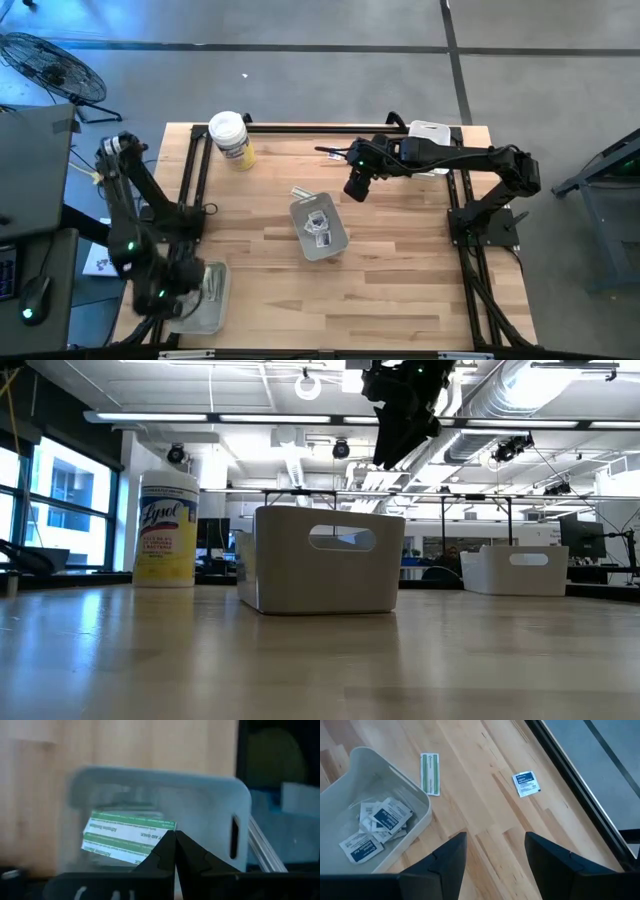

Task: Pick & Place First Aid Supplies
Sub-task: Put the green pad into the bottom gray bin

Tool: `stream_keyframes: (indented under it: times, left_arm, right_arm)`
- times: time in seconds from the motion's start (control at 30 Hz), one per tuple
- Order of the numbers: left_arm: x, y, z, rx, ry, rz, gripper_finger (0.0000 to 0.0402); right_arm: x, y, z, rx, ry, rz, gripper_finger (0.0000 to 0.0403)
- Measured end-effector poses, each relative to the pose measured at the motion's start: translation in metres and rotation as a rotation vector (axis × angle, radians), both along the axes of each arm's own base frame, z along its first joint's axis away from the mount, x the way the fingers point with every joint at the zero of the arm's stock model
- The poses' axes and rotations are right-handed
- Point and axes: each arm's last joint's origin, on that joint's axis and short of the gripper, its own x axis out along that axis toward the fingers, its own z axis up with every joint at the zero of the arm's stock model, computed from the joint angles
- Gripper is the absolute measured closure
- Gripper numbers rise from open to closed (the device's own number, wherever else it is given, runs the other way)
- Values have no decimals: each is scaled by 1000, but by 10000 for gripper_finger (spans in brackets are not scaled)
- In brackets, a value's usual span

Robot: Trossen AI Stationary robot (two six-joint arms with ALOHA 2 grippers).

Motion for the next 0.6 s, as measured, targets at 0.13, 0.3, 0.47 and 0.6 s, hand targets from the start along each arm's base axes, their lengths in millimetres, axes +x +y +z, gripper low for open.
stream_keyframes:
  times: [0.13,0.3,0.47,0.6]
  left_arm:
    - [-7,-24,-23,0,-29,-22,401]
    - [-3,-38,-44,83,2,37,401]
    - [3,-44,-57,119,52,93,401]
    - [7,-43,-62,127,92,162,400]
  right_arm:
    - [1,0,0,-2,-10,0,208]
    - [5,-1,3,-10,-57,1,208]
    - [7,-1,5,2,-91,2,208]
    - [7,-1,4,6,-92,1,208]
